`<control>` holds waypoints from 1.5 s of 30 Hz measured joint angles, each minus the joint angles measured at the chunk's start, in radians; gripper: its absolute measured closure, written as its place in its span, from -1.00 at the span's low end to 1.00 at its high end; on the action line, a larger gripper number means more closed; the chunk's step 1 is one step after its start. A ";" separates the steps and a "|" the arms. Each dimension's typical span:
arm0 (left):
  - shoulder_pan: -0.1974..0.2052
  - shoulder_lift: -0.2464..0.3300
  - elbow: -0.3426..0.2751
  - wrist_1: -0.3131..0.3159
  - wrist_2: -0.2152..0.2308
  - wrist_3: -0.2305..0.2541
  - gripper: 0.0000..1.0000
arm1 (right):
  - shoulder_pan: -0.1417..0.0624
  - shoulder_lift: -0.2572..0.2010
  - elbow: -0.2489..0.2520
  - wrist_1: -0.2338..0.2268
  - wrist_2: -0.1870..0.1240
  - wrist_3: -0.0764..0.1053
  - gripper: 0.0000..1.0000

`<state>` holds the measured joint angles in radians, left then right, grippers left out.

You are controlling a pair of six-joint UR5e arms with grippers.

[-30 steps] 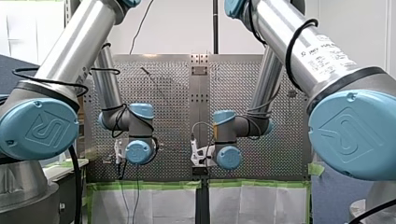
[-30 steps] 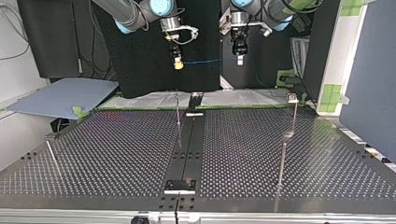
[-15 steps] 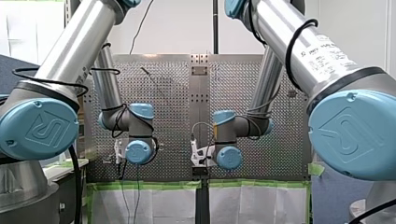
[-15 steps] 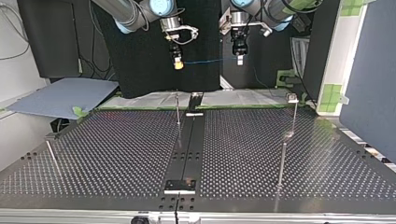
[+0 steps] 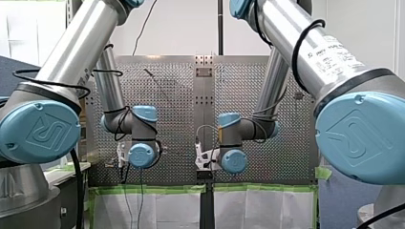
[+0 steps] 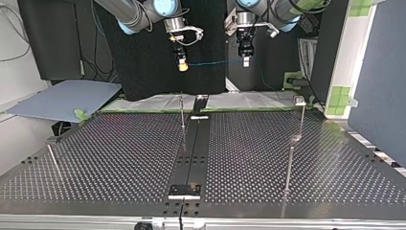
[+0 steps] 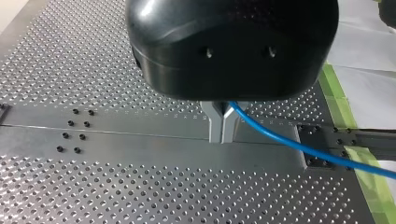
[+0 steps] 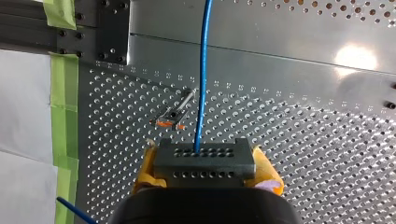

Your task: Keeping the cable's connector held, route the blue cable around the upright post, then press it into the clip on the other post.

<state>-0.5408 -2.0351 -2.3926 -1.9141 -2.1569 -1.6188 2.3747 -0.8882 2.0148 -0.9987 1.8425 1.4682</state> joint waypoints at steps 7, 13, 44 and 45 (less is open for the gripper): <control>0.017 0.048 0.009 -0.048 -0.040 0.041 1.00 | 0.010 -0.045 -0.053 0.053 0.051 -0.013 1.00; 0.028 0.108 0.010 -0.107 -0.052 0.016 1.00 | 0.017 -0.100 -0.093 0.109 0.032 0.036 1.00; 0.118 0.434 0.283 -0.434 -0.173 -0.073 1.00 | 0.002 -0.366 -0.370 0.393 -0.169 0.145 1.00; 0.124 0.442 0.290 -0.442 -0.173 -0.074 1.00 | 0.002 -0.368 -0.378 0.401 -0.174 0.149 1.00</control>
<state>-0.4172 -1.5934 -2.1029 -2.3561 -2.3302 -1.6925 2.3766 -1.2559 1.6371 -0.5975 1.6682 1.6171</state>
